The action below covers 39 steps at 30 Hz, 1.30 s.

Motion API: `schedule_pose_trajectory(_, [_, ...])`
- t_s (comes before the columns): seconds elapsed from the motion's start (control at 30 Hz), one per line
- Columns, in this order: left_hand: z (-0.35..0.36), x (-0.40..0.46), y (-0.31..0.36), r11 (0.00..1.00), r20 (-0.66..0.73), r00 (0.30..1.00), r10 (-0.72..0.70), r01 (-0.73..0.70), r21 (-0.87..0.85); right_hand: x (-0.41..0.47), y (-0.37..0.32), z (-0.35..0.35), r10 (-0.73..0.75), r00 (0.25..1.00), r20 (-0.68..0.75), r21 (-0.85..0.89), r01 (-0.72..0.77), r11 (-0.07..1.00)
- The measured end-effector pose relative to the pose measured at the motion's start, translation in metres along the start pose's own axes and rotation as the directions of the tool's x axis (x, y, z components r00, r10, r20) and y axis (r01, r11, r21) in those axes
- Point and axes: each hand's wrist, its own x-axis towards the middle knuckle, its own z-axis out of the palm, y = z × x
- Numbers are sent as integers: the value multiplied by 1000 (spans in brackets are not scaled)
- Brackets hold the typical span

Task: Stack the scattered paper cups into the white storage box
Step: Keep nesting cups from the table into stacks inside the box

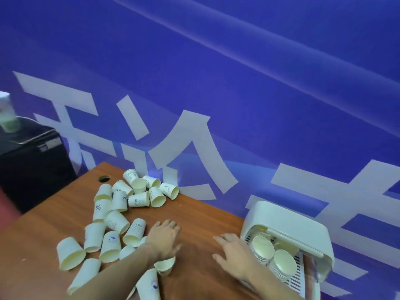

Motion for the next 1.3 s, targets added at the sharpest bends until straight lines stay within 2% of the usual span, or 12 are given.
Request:
schedule_pose_trajectory(0.3, [26, -30, -84, 986, 23, 989, -149, 151, -73, 55, -67, 7, -72, 994, 78, -71, 78, 994])
schedule_pose_trajectory(0.6, [46, -28, -159, 956, 64, 962, -265, 271, -111, 123, -129, -6, -117, 992, 47, -96, 121, 988])
schedule_pose_trajectory(0.83, [50, 6, -204, 939, 22, 942, -335, 335, -76, 179, -135, -12, -87, 995, 44, -148, 93, 985])
schedule_pose_trajectory(1.07, [53, 45, -246, 894, 53, 897, -440, 442, -70, 239, -126, -4, -43, 996, 77, -162, 55, 985])
schedule_pose_trajectory(1.17, [59, 57, -259, 901, 101, 898, -428, 433, -33, 263, -123, 0, -40, 995, 96, -172, 56, 984])
schedule_pose_trajectory(1.3, [64, 75, -271, 939, 180, 923, -340, 324, 112, 300, -117, 5, -39, 995, 88, -166, 54, 985])
